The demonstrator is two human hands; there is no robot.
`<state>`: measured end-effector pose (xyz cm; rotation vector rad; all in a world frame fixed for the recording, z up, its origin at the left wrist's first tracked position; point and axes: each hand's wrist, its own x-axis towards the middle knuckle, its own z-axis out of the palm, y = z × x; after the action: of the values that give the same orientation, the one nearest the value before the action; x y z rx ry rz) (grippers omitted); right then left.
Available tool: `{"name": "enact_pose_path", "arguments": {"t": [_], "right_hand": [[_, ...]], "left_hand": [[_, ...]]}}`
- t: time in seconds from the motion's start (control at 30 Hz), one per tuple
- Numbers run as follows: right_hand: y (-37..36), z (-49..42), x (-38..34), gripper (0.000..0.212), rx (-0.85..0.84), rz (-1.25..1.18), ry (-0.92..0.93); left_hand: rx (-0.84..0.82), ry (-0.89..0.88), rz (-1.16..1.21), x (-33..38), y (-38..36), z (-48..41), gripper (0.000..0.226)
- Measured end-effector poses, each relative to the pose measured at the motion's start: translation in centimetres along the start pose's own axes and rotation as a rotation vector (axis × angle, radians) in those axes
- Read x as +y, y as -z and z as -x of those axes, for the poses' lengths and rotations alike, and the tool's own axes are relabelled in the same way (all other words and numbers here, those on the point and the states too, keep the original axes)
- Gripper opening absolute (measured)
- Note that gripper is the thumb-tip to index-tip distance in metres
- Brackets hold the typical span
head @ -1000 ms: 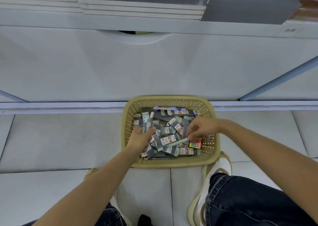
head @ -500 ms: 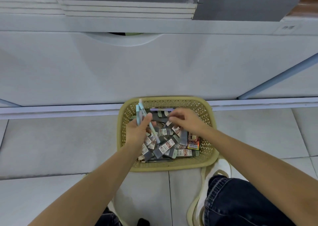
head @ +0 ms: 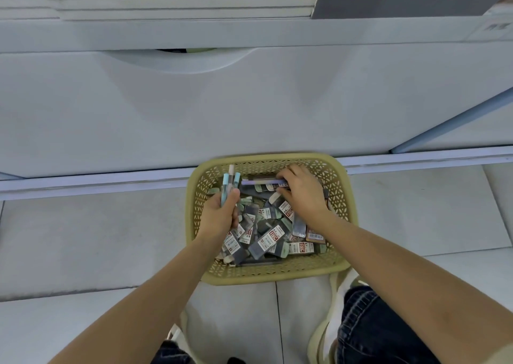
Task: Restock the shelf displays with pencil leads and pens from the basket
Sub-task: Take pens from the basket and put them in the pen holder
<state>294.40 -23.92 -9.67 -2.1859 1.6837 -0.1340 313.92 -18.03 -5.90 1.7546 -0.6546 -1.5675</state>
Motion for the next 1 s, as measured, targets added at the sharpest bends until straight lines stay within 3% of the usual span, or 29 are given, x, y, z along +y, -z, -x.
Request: {"name": "enact_pose_path", "arguments": {"t": [0.13, 0.3, 0.53, 0.73, 0.83, 0.9, 1.0], "right_hand": [[0.0, 0.1, 0.4, 0.021, -0.019, 0.021, 0.068], [1.7, 0.0, 0.8, 0.013, -0.083, -0.259, -0.020], [6.9, 3.1, 6.0, 0.005, 0.116, -0.529, -0.207], [5.8, 7.4, 9.0, 0.035, 0.081, -0.694, -0.386], [5.0, 7.7, 9.7, 0.032, 0.074, -0.736, -0.449], [4.6, 7.7, 10.0, 0.027, 0.082, -0.747, -0.442], [4.3, 7.8, 10.3, 0.024, 0.067, -0.782, -0.437]], "left_hand": [[-0.009, 0.003, 0.005, 0.2, -0.1, 0.0, 0.025], [-0.036, -0.006, -0.031, 0.4, -0.1, 0.1, 0.028], [-0.145, -0.034, -0.211, 1.0, -3.9, -0.3, 0.030], [-0.394, -0.236, -0.417, 0.1, -10.5, 0.2, 0.005], [-0.526, -0.303, -0.622, -0.7, -13.7, -0.1, 0.019], [-0.498, -0.315, -0.819, -1.3, -14.5, -0.7, 0.020], [-0.311, -0.285, -0.976, -2.2, -12.7, -1.6, 0.023]]}}
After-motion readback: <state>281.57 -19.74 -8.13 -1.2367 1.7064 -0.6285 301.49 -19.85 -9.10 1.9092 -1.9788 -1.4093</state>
